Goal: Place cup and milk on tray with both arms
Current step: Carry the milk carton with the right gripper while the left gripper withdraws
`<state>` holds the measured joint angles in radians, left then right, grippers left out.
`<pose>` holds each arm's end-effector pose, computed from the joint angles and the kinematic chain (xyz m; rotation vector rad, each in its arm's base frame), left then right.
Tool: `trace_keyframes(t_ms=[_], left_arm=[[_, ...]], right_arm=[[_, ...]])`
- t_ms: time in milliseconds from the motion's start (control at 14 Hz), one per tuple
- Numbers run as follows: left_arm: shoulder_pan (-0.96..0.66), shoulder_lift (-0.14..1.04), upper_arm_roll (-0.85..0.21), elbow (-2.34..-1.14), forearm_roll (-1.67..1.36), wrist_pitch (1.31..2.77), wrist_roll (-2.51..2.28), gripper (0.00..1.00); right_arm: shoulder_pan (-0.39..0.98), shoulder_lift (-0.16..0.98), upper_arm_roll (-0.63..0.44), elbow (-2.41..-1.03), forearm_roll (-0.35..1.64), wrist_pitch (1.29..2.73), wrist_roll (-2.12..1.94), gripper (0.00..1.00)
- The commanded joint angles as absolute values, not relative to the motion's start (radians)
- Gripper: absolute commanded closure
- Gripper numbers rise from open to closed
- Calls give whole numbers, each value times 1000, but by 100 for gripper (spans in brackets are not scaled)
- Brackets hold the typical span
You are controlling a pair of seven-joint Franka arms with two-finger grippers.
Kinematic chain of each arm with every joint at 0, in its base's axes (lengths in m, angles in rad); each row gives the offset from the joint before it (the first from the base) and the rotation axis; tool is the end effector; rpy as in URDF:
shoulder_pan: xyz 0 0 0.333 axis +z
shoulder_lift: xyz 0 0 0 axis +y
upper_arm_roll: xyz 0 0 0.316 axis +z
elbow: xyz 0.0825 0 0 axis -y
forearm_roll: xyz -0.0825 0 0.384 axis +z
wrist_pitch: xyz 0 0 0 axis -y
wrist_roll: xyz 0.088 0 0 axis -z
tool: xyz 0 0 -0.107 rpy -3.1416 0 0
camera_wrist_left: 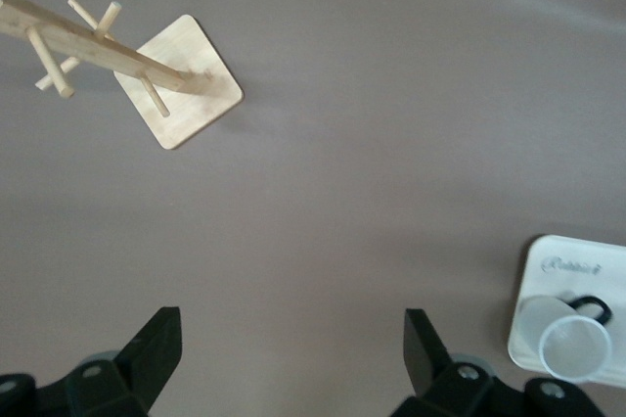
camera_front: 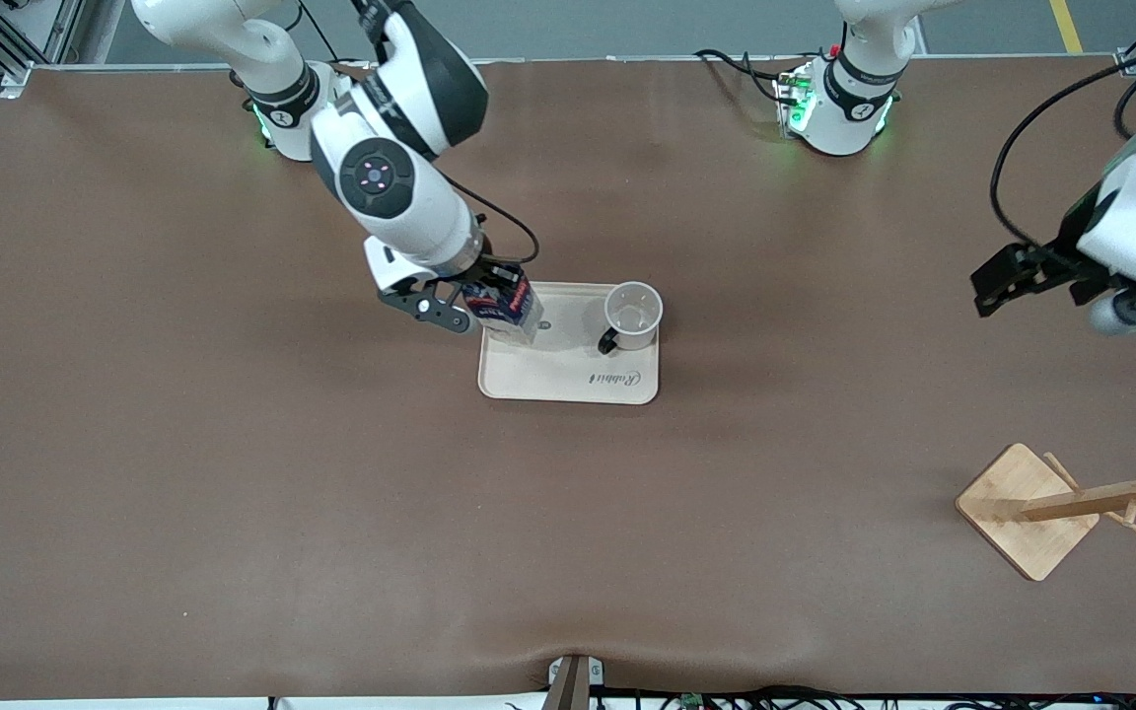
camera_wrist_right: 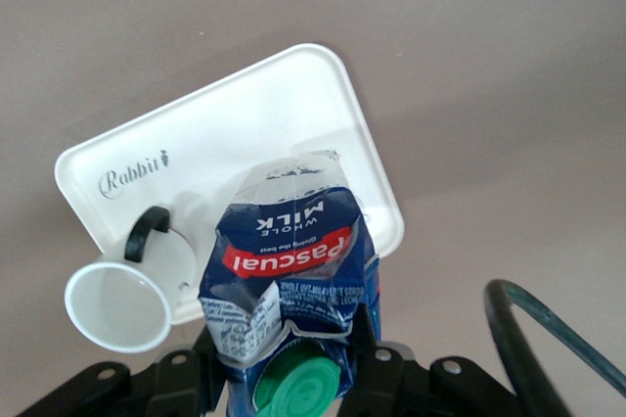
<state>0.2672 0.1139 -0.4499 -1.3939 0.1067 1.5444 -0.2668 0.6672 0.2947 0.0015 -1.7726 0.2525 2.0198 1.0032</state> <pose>0.5797 -0.0780 0.6466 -3.0917 -0.1442 -0.0915 0.4864 0.4028 0.3916 -2.9350 0.6718 0.3005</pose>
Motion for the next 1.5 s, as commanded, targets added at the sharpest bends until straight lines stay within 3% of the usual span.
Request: trace_keyframes(t_ms=[0, 286, 1071, 1429], left_arm=[[134, 17, -263, -1474, 46, 1523, -200, 0], [36, -47, -143, -1557, 15, 1522, -172, 0], [44, -40, -141, -1559, 12, 1543, -186, 0], [46, -38, -141, -1557, 12, 1543, -170, 0]], right_arm=[[709, 282, -12, -1824, 255, 2060, 1049, 100], [753, 291, -12, -1833, 255, 2029, 1051, 100], [778, 331, -14, -1832, 141, 2100, 1042, 99], [778, 341, -14, -1832, 123, 2115, 1040, 78]])
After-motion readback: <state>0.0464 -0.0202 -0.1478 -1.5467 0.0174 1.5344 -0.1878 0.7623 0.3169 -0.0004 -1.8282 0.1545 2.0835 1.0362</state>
